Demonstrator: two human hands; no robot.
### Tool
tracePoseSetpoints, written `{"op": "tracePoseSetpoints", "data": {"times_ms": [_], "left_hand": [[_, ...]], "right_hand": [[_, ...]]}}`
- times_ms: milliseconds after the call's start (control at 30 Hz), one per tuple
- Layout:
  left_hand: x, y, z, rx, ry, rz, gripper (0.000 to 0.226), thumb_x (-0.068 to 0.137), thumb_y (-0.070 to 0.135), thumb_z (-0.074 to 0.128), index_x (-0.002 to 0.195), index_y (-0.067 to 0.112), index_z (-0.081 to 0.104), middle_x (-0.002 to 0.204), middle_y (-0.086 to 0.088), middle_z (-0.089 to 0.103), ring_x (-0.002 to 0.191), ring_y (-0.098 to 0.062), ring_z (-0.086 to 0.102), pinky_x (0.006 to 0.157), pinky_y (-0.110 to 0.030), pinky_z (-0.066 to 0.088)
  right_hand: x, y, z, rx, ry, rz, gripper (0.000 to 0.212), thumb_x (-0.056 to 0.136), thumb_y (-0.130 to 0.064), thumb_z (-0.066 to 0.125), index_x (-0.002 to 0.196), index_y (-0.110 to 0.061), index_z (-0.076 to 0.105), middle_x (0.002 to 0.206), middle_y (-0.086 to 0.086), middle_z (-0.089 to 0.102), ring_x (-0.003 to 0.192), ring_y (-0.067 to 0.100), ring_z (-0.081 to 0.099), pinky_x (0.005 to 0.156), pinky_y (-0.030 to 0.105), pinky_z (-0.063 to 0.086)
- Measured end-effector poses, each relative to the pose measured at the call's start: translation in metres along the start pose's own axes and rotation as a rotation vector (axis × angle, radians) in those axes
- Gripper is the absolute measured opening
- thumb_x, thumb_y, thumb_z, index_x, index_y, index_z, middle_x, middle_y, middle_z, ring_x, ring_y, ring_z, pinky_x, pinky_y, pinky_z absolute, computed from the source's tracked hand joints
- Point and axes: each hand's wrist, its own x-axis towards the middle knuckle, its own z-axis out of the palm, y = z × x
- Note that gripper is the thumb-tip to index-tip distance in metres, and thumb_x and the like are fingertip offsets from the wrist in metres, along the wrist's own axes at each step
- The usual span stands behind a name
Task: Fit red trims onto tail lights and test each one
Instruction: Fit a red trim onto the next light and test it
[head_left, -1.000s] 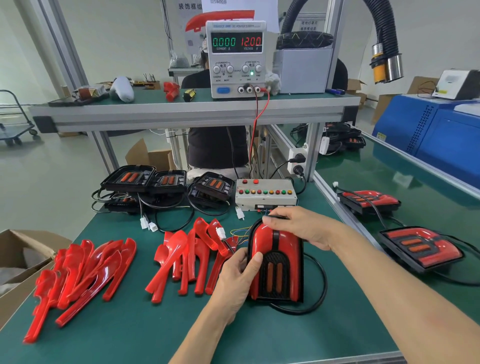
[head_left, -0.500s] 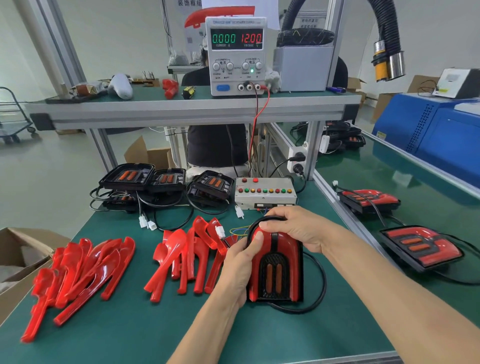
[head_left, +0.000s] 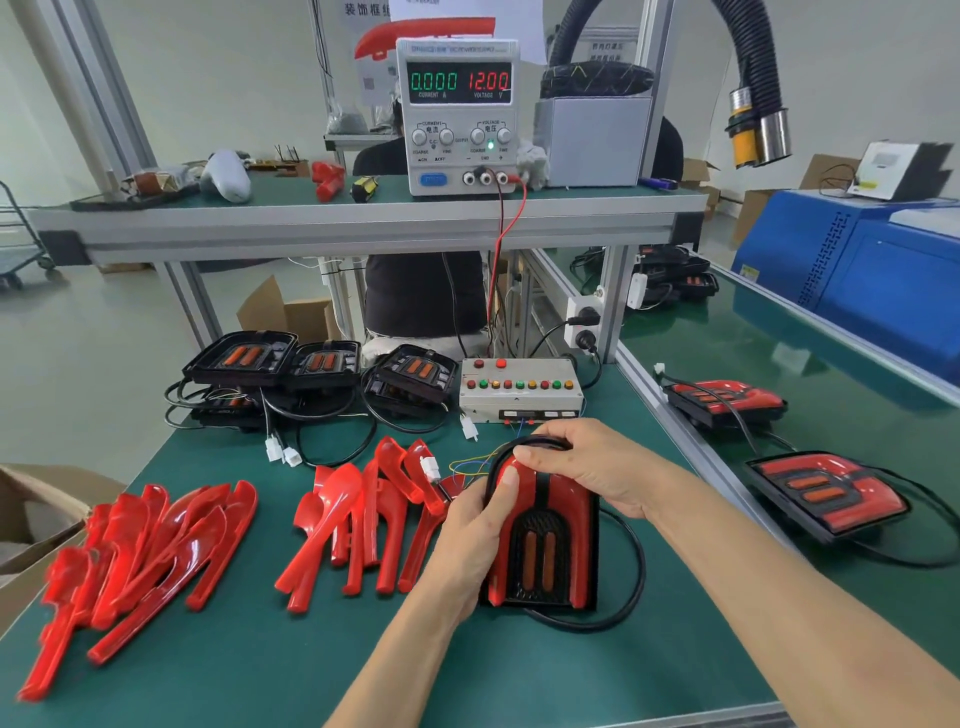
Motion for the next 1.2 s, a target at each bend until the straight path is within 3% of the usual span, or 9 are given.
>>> {"op": "tracePoseSetpoints", "data": {"times_ms": [167,233,300,433,533,800,1000,1133,1200], "left_hand": [[-0.013,-0.014,-0.034,0.436,-0.058,0.17,0.032,0.093,0.039,0.066,0.125,0.032,0.062,0.121,0.013,0.07,0.119,-0.006,0.062,0.104,-0.027,0.047],[-0.022,-0.021,-0.042,0.67,0.024,0.234,0.034,0.094,0.038,0.068,0.125,0.042,0.057,0.123,0.023,0.061,0.119,0.006,0.052,0.101,-0.01,0.039],[-0.03,-0.027,-0.042,0.762,0.104,0.248,0.035,0.092,0.041,0.07,0.124,0.041,0.056,0.118,0.022,0.058,0.113,0.007,0.051,0.092,-0.007,0.039],[-0.036,-0.025,-0.04,0.649,-0.007,0.115,0.019,0.098,0.045,0.06,0.108,0.03,0.066,0.096,0.007,0.071,0.091,-0.011,0.067,0.086,-0.029,0.055],[-0.037,-0.022,-0.038,0.404,-0.179,-0.003,0.02,0.103,0.027,0.057,0.119,0.017,0.063,0.108,-0.003,0.075,0.098,-0.021,0.074,0.09,-0.036,0.059],[-0.039,-0.034,-0.031,0.342,-0.073,0.11,0.021,0.103,0.012,0.056,0.121,0.011,0.067,0.11,-0.004,0.076,0.103,-0.021,0.073,0.089,-0.038,0.06],[-0.043,-0.037,-0.028,0.325,-0.092,0.122,0.023,0.104,0.022,0.056,0.124,0.014,0.063,0.111,-0.002,0.076,0.094,-0.024,0.075,0.085,-0.032,0.06],[-0.044,-0.042,-0.025,0.255,-0.034,0.104,0.021,0.105,0.016,0.052,0.121,0.009,0.063,0.107,-0.006,0.077,0.089,-0.031,0.076,0.084,-0.041,0.061],[-0.044,-0.045,-0.023,0.214,-0.007,0.108,0.021,0.104,0.02,0.053,0.119,0.01,0.064,0.105,-0.009,0.077,0.086,-0.034,0.076,0.082,-0.044,0.061]], "right_hand": [[0.001,0.005,-0.008,0.034,-0.024,-0.015,0.024,0.085,-0.016,0.083,0.107,-0.01,0.075,0.105,0.01,0.078,0.095,0.019,0.075,0.08,0.026,0.059],[0.001,0.007,-0.011,0.048,0.006,-0.016,0.019,0.087,-0.015,0.081,0.105,-0.011,0.075,0.103,0.01,0.079,0.093,0.018,0.075,0.078,0.026,0.059],[0.0,0.008,-0.015,0.084,0.025,-0.006,0.02,0.088,-0.017,0.079,0.107,-0.012,0.075,0.104,0.01,0.079,0.093,0.019,0.075,0.076,0.026,0.06],[-0.002,0.005,-0.021,0.164,0.022,0.008,0.032,0.089,-0.018,0.077,0.12,-0.011,0.071,0.112,0.011,0.077,0.104,0.025,0.074,0.082,0.03,0.061],[-0.003,0.001,-0.023,0.17,0.031,0.021,0.034,0.087,-0.018,0.077,0.119,-0.009,0.071,0.111,0.012,0.077,0.1,0.026,0.075,0.082,0.033,0.062],[0.0,0.001,-0.02,0.242,0.066,0.049,0.025,0.088,-0.01,0.076,0.112,-0.009,0.072,0.102,0.012,0.079,0.084,0.021,0.077,0.067,0.029,0.061],[-0.004,-0.001,-0.024,0.208,0.101,0.036,0.052,0.073,-0.03,0.082,0.119,-0.009,0.07,0.108,0.013,0.078,0.092,0.023,0.076,0.075,0.032,0.062],[-0.018,0.0,-0.025,0.255,0.15,-0.035,0.048,0.092,-0.052,0.062,0.127,-0.019,0.066,0.114,0.004,0.076,0.093,0.018,0.073,0.078,0.029,0.056],[-0.036,0.01,-0.023,0.221,0.247,-0.05,0.056,0.085,-0.062,0.059,0.125,-0.023,0.065,0.109,-0.003,0.078,0.092,0.014,0.075,0.076,0.025,0.056]]}}
